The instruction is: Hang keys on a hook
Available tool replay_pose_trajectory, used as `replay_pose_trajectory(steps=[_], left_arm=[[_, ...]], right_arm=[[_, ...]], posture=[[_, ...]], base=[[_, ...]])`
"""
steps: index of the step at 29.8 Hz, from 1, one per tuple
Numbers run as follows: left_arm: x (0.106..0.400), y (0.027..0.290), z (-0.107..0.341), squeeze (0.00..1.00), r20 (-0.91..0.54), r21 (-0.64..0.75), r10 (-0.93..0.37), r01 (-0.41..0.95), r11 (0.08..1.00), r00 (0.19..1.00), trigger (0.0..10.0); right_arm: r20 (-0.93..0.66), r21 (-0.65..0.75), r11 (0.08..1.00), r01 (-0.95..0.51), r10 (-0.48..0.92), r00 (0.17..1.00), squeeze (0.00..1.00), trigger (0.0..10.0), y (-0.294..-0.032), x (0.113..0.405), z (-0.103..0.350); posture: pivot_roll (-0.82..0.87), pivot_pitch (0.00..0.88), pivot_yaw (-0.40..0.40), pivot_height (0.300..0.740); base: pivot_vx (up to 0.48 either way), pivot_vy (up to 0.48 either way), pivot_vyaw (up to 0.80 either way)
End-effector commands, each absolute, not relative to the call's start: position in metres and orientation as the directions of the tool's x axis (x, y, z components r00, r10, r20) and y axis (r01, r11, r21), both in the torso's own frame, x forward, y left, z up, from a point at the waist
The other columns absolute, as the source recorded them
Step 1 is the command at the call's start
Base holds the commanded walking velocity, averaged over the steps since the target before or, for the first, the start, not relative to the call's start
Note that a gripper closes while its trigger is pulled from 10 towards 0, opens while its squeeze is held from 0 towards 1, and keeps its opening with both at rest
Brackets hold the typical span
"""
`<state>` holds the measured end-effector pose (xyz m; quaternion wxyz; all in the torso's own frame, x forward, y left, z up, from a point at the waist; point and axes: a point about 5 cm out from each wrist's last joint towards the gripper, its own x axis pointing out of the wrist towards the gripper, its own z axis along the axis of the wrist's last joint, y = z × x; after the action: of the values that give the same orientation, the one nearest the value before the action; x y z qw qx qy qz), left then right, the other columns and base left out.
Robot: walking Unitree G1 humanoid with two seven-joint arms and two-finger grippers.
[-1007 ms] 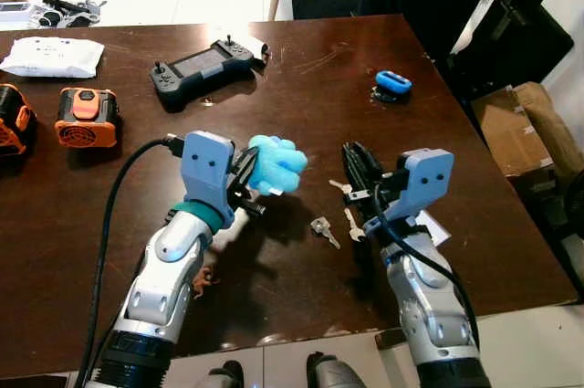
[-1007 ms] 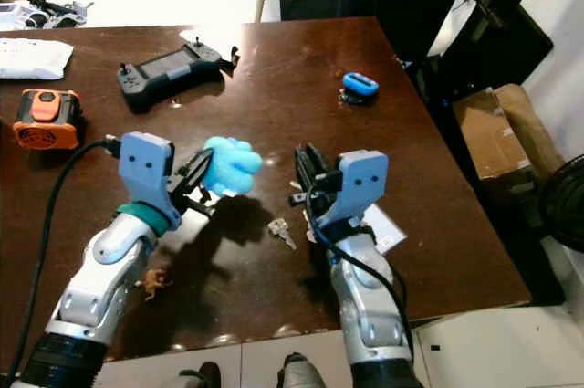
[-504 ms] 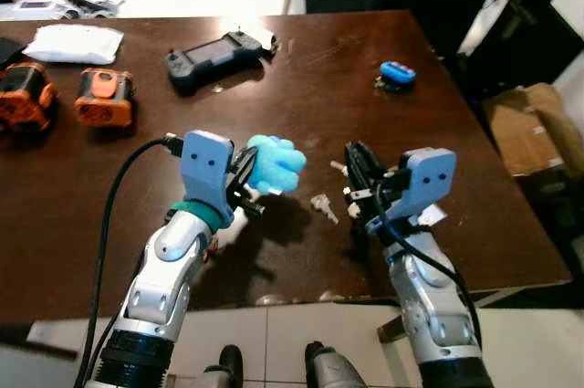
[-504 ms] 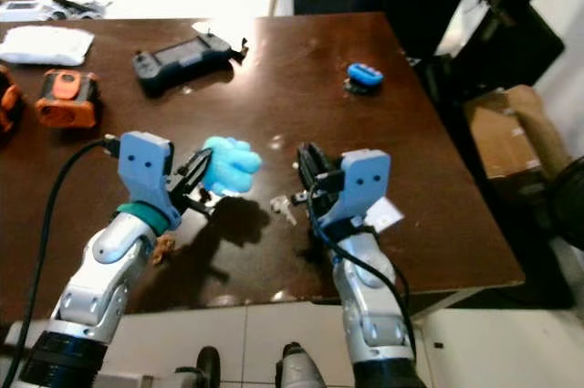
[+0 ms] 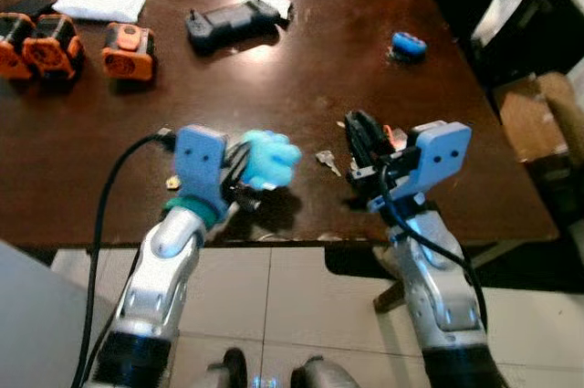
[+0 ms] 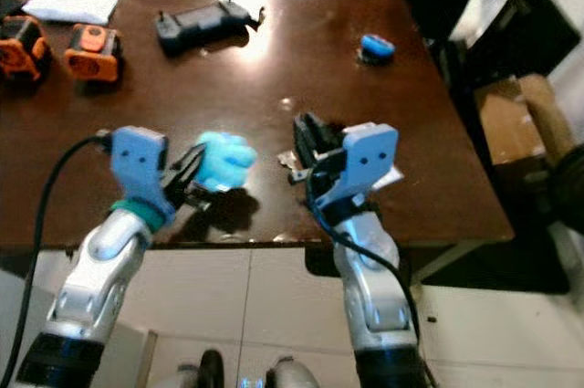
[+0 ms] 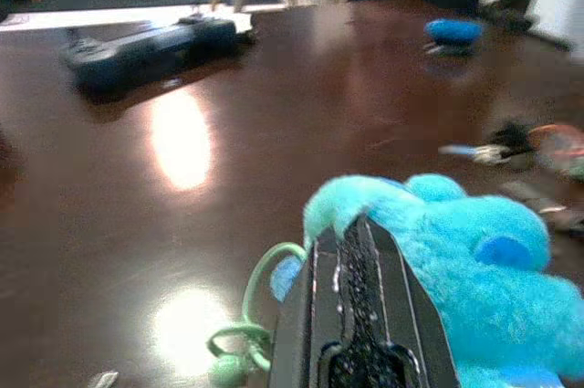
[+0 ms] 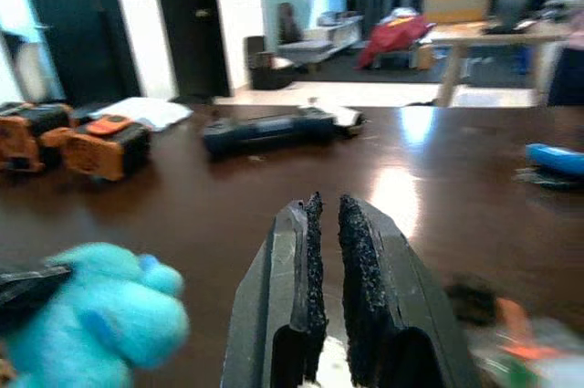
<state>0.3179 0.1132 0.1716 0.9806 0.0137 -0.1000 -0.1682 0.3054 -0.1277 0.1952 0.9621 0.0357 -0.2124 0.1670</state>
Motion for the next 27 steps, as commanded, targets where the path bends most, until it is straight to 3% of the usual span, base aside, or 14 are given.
replay_pose_trajectory(steps=[1,16,27], left_arm=[[0.316,0.114,0.167,0.0,0.174,0.067,-0.338,0.331,0.941,0.925,10.0],[0.317,0.115,0.166,0.0,0.169,0.066,-0.333,0.326,0.943,0.928,10.0],[0.315,0.116,0.146,0.0,0.084,0.121,-0.363,0.352,0.928,0.928,10.0]], right_arm=[[0.389,0.016,0.938,-0.347,0.314,0.866,0.0,10.0,-0.125,0.304,0.185],[0.365,0.042,0.934,-0.354,0.316,0.876,0.0,10.0,-0.123,0.304,0.181],[0.326,0.03,0.937,-0.348,0.32,0.89,0.0,10.0,-0.123,0.305,0.17]], posture=[[-0.2,0.113,0.017,0.74],[-0.2,0.117,0.018,0.74],[-0.2,0.118,0.018,0.74]], base=[[-0.277,0.0,0.0],[-0.278,0.0,0.0],[0.0,0.0,0.0]])
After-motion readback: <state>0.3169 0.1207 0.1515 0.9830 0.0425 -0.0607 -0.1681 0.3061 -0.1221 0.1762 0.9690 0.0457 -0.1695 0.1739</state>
